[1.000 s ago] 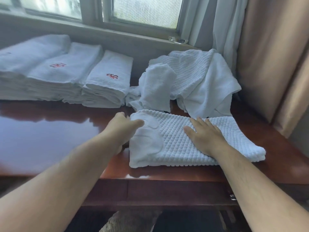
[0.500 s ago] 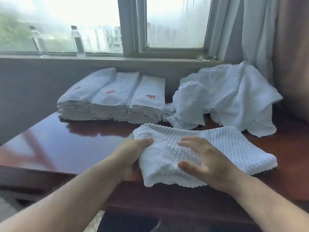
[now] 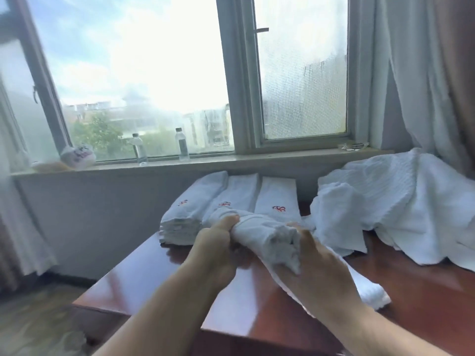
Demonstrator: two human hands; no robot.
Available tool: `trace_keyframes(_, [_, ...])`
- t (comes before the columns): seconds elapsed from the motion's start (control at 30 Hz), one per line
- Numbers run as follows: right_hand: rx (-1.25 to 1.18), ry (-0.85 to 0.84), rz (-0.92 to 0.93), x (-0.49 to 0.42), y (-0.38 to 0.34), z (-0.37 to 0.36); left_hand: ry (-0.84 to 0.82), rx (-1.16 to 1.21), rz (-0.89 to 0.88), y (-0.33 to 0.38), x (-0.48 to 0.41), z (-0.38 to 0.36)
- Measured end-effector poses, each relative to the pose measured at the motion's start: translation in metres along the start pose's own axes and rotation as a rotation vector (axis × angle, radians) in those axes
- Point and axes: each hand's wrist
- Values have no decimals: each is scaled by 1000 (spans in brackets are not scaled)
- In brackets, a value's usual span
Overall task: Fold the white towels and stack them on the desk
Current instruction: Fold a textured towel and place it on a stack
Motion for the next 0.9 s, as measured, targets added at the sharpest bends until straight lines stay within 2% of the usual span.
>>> trace_keyframes(0.07, [-129,-26,-106,-13,-2,2,-24,21,-18,9,-1,0])
trace_keyframes(0.13, [-260,-14,-101,-33,-1,10,-58,52,-101,18,-7,5])
trace_keyframes(0.23, [-456,19,-77,-71,-10,36,-44,-222,-345,27,-17,19])
trace_keyframes(0.3, [-595,31,-131,-98,-13,51,-57,-420,-428,31,-23,25])
trace_keyframes(0.4, [-872,11,-259,-131,-23,64,-266,-513,-420,32,-38,30])
trace_keyframes(0.47, [-1044,23,-298,-146,-29,69,-386,-457,-418,27,-47,30])
trace_keyframes(0.57, [-1250,50,-348,-163,-30,73,-462,-354,-383,12,-57,30])
trace_keyframes(0.67, [-1282,61,-399,-180,-22,65,-577,-385,-304,-9,-67,30])
trace_keyframes(0.9, [-1155,27,-495,-228,10,6,-412,-372,-258,-37,-108,31])
Point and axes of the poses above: each hand's wrist, its own x-axis away from the middle knuckle, its own z-axis out of the back of the hand, y = z × x, and after that the axes turned 8 degrees about -z, right-handed
